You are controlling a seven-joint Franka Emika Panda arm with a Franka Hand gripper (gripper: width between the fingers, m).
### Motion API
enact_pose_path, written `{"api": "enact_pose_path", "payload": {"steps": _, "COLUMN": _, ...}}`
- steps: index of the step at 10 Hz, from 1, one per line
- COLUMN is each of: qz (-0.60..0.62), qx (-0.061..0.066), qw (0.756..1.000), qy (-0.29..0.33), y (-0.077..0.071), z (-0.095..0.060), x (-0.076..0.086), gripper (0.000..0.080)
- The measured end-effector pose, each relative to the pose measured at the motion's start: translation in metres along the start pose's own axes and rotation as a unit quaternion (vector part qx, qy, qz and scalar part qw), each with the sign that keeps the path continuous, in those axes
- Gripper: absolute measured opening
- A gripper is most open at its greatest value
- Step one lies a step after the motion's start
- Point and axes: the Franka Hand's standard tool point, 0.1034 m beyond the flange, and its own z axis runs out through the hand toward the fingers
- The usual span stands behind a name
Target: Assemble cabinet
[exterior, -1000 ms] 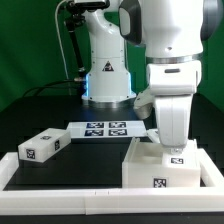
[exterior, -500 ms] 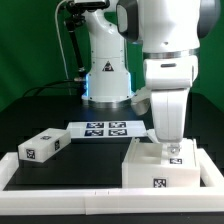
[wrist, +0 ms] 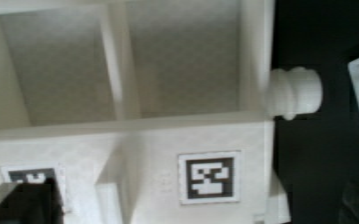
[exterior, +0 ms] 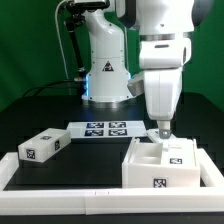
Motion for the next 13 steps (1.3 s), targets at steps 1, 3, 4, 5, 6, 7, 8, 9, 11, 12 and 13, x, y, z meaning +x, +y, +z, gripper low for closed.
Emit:
{"api": "enact_pose_path", "payload": {"steps": 1, "qz": -0.003, "qx": -0.003, "qw": 1.000, "qy": 0.000, "y": -0.010, "z": -0.001, "x": -0.003, "gripper": 0.0798}}
{"api": "enact_pose_path", "payload": {"steps": 3, "qz": -0.016, "qx": -0.014, "qw": 1.000, "qy": 0.003, "y": -0.038, "z": -0.001, "x": -0.013, "gripper": 0.0797}}
{"api": "enact_pose_path", "payload": {"steps": 4, "qz": -0.016, "qx": -0.012, "qw": 1.000, "qy": 0.001, "y": -0.041, "z": 0.000, "x": -0.015, "gripper": 0.0797}}
{"api": "enact_pose_path", "payload": {"steps": 5, "qz": -0.015, "qx": -0.012, "qw": 1.000, "qy": 0.002, "y": -0.040, "z": 0.001, "x": -0.015, "gripper": 0.0797}}
{"api": "enact_pose_path", "payload": {"steps": 6, "qz": -0.018, "qx": -0.013, "qw": 1.000, "qy": 0.002, "y": -0.040, "z": 0.001, "x": -0.015, "gripper": 0.0797}}
{"api": "enact_pose_path", "payload": {"steps": 7, "qz": -0.068, "qx": -0.024, "qw": 0.997, "qy": 0.007, "y": -0.038, "z": 0.001, "x": -0.017, "gripper": 0.0797}}
{"api": "enact_pose_path", "payload": {"steps": 8, "qz": -0.082, "qx": -0.023, "qw": 0.996, "qy": 0.008, "y": -0.047, "z": 0.003, "x": -0.017, "gripper": 0.0797}}
{"api": "enact_pose_path", "payload": {"steps": 9, "qz": -0.117, "qx": -0.034, "qw": 0.992, "qy": 0.014, "y": -0.055, "z": 0.004, "x": -0.016, "gripper": 0.0797}}
{"api": "enact_pose_path", "payload": {"steps": 11, "qz": -0.160, "qx": -0.033, "qw": 0.986, "qy": 0.015, "y": -0.080, "z": 0.014, "x": -0.009, "gripper": 0.0797}}
{"api": "enact_pose_path", "payload": {"steps": 12, "qz": -0.141, "qx": -0.030, "qw": 0.989, "qy": 0.015, "y": -0.082, "z": 0.015, "x": -0.010, "gripper": 0.0797}}
{"api": "enact_pose_path", "payload": {"steps": 13, "qz": -0.140, "qx": -0.031, "qw": 0.990, "qy": 0.015, "y": -0.081, "z": 0.015, "x": -0.011, "gripper": 0.0797}}
